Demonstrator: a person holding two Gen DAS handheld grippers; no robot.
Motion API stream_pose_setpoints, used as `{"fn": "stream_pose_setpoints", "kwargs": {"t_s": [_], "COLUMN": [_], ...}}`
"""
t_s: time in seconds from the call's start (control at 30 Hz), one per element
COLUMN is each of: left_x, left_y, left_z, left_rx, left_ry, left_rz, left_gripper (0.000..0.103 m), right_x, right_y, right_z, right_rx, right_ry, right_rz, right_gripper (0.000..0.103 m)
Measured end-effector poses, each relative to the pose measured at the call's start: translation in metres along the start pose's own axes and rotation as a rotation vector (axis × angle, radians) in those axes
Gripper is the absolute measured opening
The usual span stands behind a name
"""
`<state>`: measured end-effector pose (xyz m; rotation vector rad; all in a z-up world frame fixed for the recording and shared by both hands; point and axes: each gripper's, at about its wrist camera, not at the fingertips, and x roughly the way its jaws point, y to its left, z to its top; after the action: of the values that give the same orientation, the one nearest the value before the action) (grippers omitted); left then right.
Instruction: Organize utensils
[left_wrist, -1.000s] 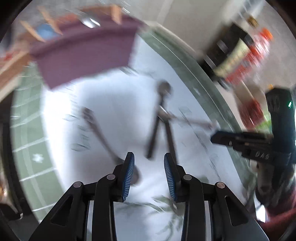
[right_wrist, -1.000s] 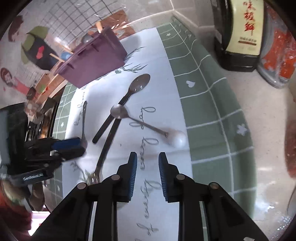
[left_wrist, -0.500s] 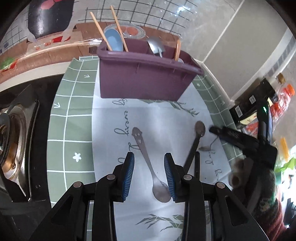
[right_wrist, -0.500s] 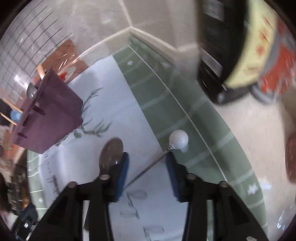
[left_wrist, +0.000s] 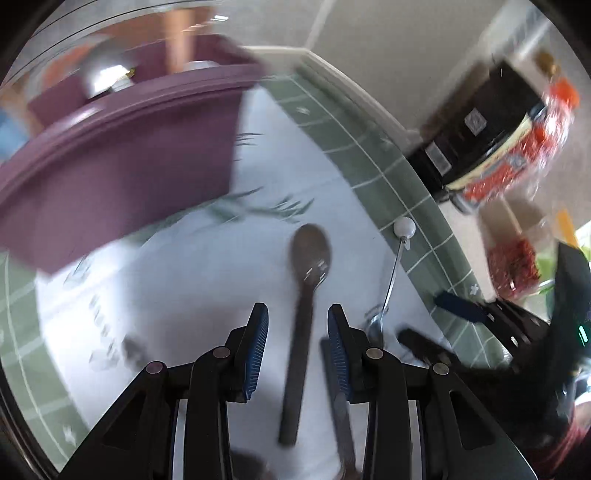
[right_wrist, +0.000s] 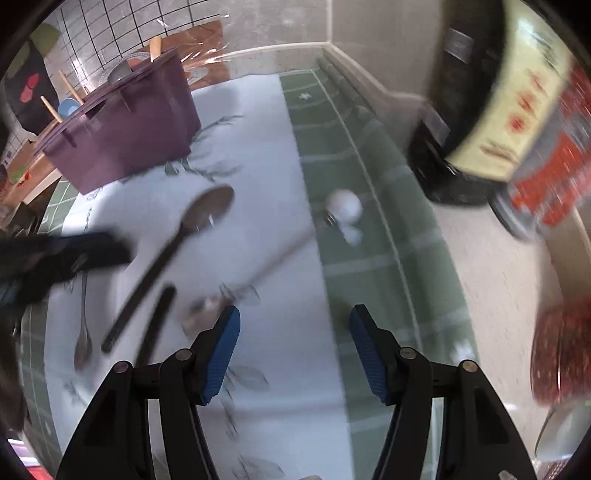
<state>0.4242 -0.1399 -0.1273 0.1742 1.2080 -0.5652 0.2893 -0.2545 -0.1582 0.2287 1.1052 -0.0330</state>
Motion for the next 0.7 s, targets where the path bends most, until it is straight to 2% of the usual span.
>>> {"fn": "stream_pose_setpoints", "kwargs": {"t_s": [0.1,0.27,0.43,0.57,0.7], "left_x": [0.017,0.033,0.05,0.053,0.054], "left_y": [-0.011,-0.031,-0.041,-0.045,-0.049], "left_z": [0.018,0.036,0.046,0.047,0.049], "left_rx": [0.02,0.064,0.089,0.096,0.043], "left_ry": [0.041,0.073,0.092,0.102,0.097], "left_rz": [0.037,0.118,0.207,0.246,0.268], "left_gripper": [0.035,0.035,0.035,0.035,0.034], "right_x": [-0.01,-0.013,-0.013,-0.013,-0.01], "right_y": [-0.011,-0.008,-0.004,-0.005,-0.003], "right_z": [-0.017,-0.034,-0.039,-0.042,-0.04], "right_rx": [0.017,-0.012,-0.029,-0.022,-0.002], "right_ry": [-0.011,-0.019,-0.031,-0.043,-0.039], "right_rz": [0.037,0.037,0.026,0.04,0.028], "right_gripper": [0.068,0.089,0.096,0.102,0.103]}}
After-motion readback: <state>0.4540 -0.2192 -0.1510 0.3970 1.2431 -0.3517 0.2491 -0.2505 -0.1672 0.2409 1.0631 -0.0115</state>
